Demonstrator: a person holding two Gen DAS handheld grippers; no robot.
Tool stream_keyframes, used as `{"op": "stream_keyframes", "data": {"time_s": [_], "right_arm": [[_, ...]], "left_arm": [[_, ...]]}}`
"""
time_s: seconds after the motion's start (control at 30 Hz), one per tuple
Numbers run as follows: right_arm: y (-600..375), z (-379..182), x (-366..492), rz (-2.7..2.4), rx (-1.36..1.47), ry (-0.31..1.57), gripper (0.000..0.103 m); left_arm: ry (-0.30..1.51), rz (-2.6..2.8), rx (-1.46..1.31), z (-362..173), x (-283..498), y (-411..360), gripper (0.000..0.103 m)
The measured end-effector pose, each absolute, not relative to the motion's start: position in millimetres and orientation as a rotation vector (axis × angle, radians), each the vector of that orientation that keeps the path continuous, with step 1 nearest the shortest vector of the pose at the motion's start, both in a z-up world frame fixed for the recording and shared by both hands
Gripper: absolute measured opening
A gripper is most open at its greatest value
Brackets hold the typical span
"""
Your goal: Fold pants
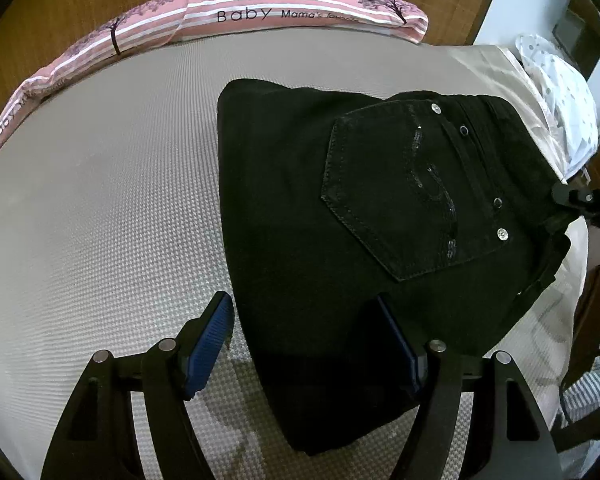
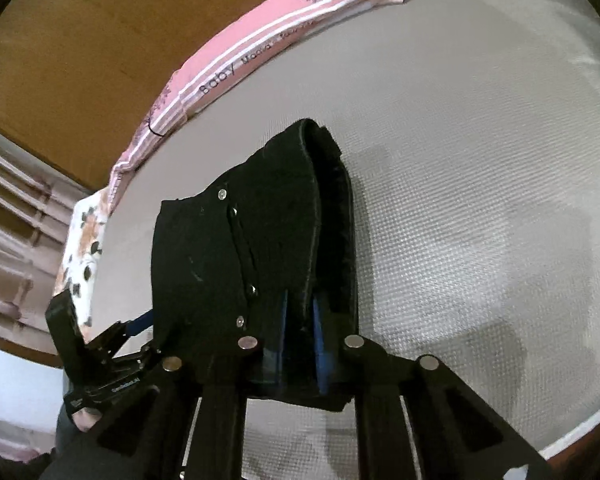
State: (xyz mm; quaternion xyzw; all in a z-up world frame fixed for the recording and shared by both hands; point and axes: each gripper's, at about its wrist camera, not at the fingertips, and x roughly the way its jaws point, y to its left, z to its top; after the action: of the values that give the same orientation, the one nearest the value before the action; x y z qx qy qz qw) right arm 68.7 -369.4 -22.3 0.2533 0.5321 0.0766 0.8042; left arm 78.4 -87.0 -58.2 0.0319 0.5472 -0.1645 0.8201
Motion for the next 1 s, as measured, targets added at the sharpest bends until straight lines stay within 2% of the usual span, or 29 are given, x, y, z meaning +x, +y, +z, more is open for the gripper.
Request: {"op": "stream_keyframes", "data": {"time_s": [0.23, 0.5, 0.7, 0.83, 1.0], "right_arm": [[-368, 0, 53, 0.136, 0.492, 1.091, 0.009], [-381, -41, 48, 0.07, 0.526, 1.16, 0.009], [-385, -50, 50, 0.071, 0.565, 1.176, 0.01], [-387, -48, 51, 0.058, 0.6, 1.182, 0.02], [-390, -40, 55, 0.031, 0.573, 1.185, 0.037]], "left_arm": [[1.164, -0.382, 0.102, -52, 73, -89, 0.073], [1.169, -0.388, 0.153, -55, 69, -94, 0.073], [1.17, -0.38, 0.168, -56, 69, -96, 0.073], [1.162, -0.369, 0.173, -56, 66, -99, 0.073], [1.142, -0.371, 0.169, -48, 66, -96, 0.073]]}}
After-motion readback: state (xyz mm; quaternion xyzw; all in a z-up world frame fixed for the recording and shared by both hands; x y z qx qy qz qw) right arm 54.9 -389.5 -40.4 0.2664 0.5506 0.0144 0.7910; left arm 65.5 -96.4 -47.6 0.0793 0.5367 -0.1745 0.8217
